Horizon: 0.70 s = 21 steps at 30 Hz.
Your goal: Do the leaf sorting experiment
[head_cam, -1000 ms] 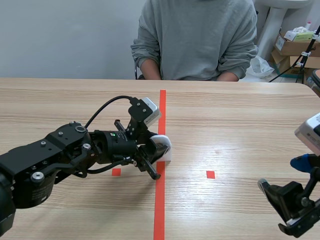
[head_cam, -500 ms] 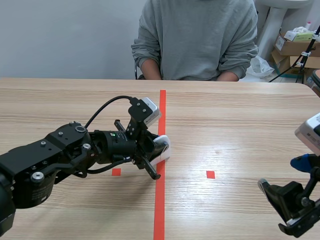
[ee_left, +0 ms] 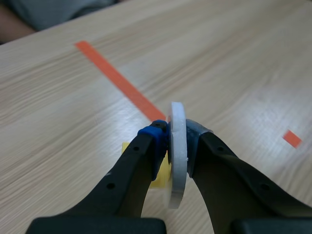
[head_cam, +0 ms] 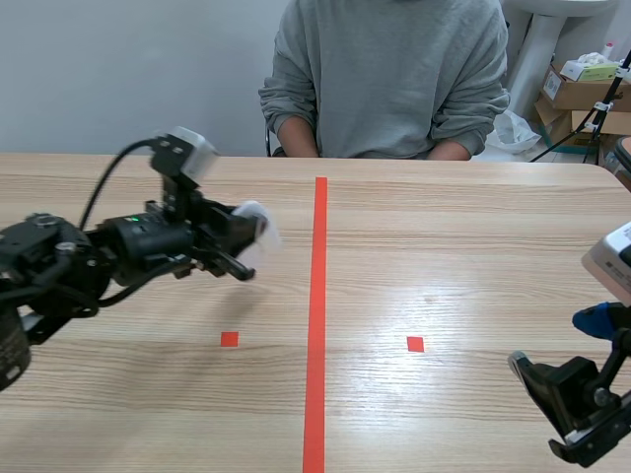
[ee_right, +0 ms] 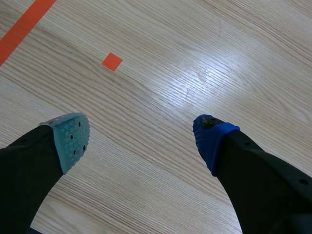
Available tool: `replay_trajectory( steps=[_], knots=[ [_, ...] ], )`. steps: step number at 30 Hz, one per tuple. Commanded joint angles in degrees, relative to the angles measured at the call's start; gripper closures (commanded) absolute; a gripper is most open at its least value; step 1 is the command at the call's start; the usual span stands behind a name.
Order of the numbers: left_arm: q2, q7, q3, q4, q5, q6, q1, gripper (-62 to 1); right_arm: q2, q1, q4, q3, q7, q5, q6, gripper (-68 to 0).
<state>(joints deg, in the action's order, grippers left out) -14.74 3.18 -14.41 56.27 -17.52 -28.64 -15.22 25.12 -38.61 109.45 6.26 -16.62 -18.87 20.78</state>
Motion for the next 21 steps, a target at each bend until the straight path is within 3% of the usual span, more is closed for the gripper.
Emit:
replay_trajectory(
  steps=[1,7,11,21],
  knots=[
    [-0.6,-0.7,3.3,0.0,-1.7,0.3,0.1,-4.8,0.6,0.4,0.7,0.5,0.9,-0.4,0.0,-44.1],
    [-2.6,-0.8,13.6,-3.1,-2.4,5.9,-0.8,-4.8,0.6,0.4,0.7,0.5,0.9,-0.4,0.0,-44.1],
    [-5.1,-2.8,14.1,-10.4,-2.4,10.2,-4.3,-4.8,0.6,0.4,0.7,0.5,0.9,-0.4,0.0,-44.1],
    [-6.9,-7.1,14.1,-26.7,-1.5,15.1,-14.1,-4.8,0.6,0.4,0.7,0.5,1.1,-0.4,0.0,-44.1]
  ],
)
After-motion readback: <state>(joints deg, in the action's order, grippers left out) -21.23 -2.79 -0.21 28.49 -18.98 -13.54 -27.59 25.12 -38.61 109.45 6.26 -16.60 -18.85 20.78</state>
